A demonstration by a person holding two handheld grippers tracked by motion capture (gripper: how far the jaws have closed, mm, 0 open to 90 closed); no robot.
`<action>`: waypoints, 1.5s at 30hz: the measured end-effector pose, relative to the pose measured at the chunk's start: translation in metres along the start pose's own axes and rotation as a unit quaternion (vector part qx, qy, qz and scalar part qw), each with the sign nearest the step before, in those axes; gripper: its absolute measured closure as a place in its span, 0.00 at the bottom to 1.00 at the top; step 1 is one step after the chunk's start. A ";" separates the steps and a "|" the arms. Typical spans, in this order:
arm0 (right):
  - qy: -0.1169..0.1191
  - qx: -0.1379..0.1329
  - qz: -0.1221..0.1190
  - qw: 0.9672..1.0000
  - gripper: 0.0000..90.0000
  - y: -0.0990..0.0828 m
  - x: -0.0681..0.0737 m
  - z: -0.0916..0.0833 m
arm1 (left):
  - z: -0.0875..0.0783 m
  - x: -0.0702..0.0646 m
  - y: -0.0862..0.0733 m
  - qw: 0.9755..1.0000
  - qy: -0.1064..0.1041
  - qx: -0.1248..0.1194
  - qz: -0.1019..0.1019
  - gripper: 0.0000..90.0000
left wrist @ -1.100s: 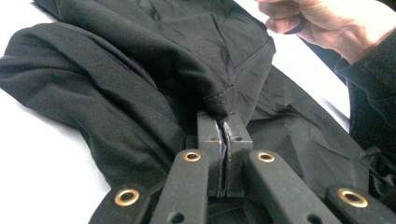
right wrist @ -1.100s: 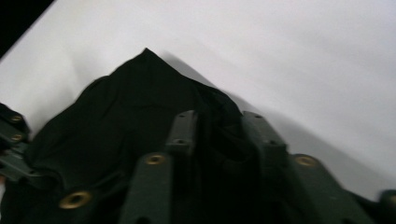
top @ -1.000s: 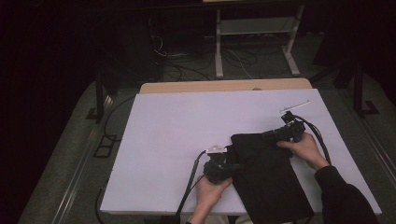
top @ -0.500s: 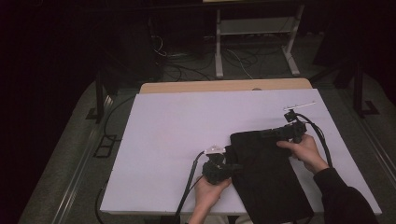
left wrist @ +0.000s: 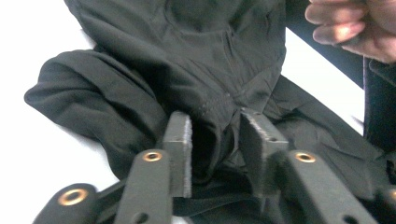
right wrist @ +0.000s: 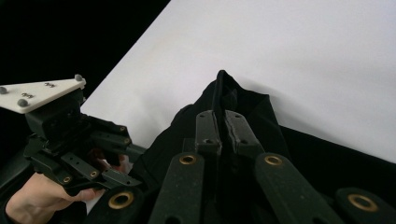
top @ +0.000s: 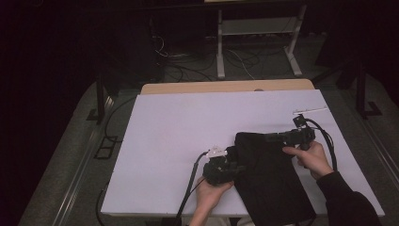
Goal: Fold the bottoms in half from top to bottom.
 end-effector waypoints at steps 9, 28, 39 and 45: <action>0.006 -0.005 -0.005 1.000 0.93 -0.005 0.008 -0.004 | -0.006 -0.006 0.009 0.999 0.021 -0.006 0.030 0.56; 0.020 0.021 -0.026 0.999 0.93 -0.024 0.027 -0.008 | -0.019 -0.004 0.028 0.999 0.023 -0.021 0.045 0.43; 0.025 0.029 -0.033 0.999 0.93 -0.034 0.035 -0.010 | -0.021 0.003 0.032 0.998 0.033 -0.021 0.043 0.36; 0.030 0.040 -0.037 0.998 0.93 -0.043 0.038 -0.013 | -0.023 0.005 0.037 0.998 0.034 -0.025 0.053 0.31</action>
Point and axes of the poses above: each handheld gripper's, and its own axes: z roughly forward along the jaws, y roughly out of its top, x roughly to its left, the point moved 5 cm from there along z, roughly forward along the jaws, and after that the axes turned 1 degree about y, right-handed, at the moved point
